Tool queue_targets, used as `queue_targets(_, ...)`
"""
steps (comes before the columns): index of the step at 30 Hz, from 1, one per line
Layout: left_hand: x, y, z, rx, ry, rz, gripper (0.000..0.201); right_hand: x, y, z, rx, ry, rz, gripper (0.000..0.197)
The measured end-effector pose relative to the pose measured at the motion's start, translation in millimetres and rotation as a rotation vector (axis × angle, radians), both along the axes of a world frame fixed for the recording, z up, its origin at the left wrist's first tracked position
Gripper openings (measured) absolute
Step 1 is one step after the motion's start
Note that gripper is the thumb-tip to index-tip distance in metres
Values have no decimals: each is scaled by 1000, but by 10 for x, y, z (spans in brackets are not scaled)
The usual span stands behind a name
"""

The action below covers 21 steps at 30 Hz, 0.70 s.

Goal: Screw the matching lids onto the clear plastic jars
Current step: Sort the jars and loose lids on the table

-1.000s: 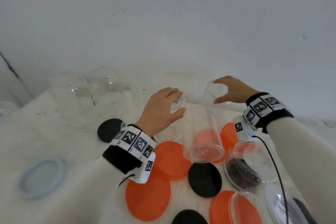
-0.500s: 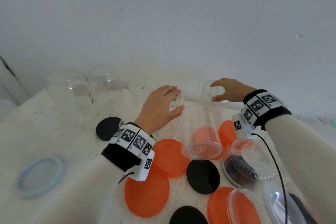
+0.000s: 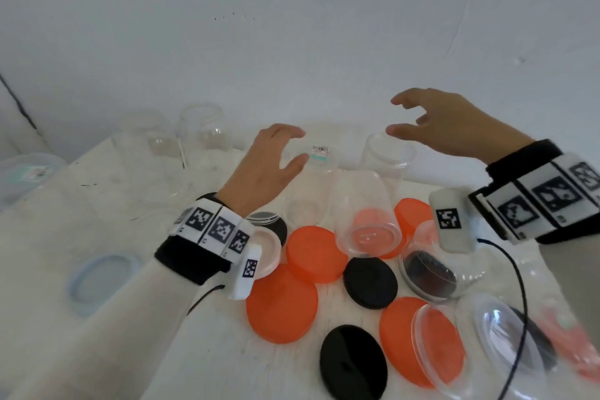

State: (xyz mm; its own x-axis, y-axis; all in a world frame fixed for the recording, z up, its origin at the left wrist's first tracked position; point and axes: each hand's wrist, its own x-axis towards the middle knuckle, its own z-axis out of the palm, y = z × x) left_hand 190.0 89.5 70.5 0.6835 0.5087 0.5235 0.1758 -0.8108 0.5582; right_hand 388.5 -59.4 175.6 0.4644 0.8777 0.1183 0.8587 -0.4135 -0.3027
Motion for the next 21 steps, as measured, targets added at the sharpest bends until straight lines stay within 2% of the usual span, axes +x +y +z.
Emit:
queue_targets(4, -481, 7, -60, -55, 4, 30, 26, -339, -147, -168, -73, 16, -12, 56)
queue_targets(9, -988, 135, -345, -68, 193, 122, 28, -541, -183, -671, -156, 93, -108, 63)
queue_targets(16, -1416, 461, -639, -131, 669, 155, 59, -624, -90, -1080, -219, 170, -282, 75)
queue_targets(21, -1542, 623, -741, -170, 882, 197, 80, -627, -30, -1161, -219, 254, -303, 73)
